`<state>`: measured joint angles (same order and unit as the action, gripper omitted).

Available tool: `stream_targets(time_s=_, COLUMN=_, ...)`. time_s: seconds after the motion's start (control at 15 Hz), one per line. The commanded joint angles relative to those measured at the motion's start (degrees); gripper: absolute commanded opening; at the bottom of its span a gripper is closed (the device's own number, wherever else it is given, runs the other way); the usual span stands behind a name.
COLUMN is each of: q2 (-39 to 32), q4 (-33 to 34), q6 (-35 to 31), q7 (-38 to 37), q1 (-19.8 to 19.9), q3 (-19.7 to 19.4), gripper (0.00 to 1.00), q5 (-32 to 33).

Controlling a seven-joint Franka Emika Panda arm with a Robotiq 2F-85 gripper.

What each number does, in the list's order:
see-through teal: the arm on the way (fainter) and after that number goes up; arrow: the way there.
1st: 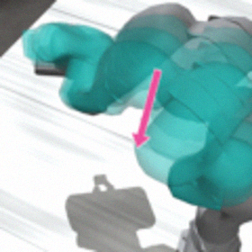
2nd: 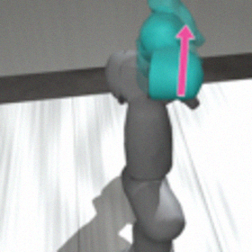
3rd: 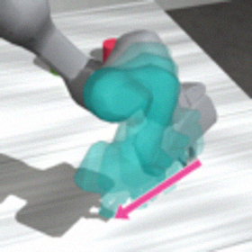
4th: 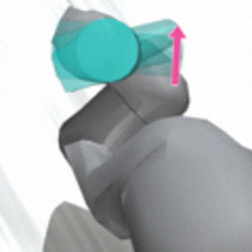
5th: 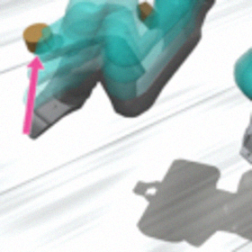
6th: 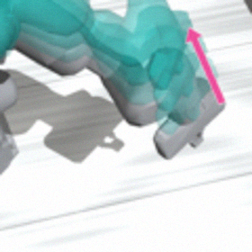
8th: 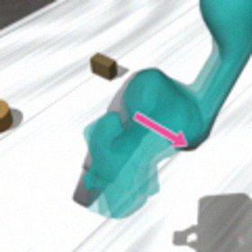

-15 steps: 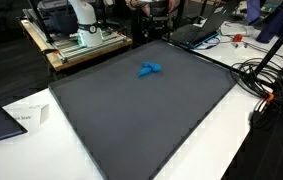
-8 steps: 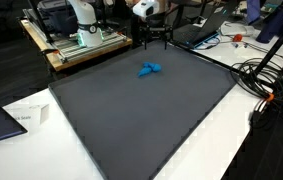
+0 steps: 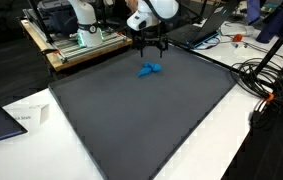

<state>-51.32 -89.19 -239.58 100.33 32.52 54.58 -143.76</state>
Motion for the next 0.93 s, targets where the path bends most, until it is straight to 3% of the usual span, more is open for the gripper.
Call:
stream_targets(time_s=0.0, q2=-3.34, q4=1.78, q6=0.32, q7=3.16, q1=0.82, q3=0.28, gripper=1.00, q5=0.00)
stream_targets(time_s=0.87, q2=-12.53, q4=8.60, q6=-1.67, q7=11.68, q1=2.48, q3=-1.80, gripper=1.00, q5=0.10)
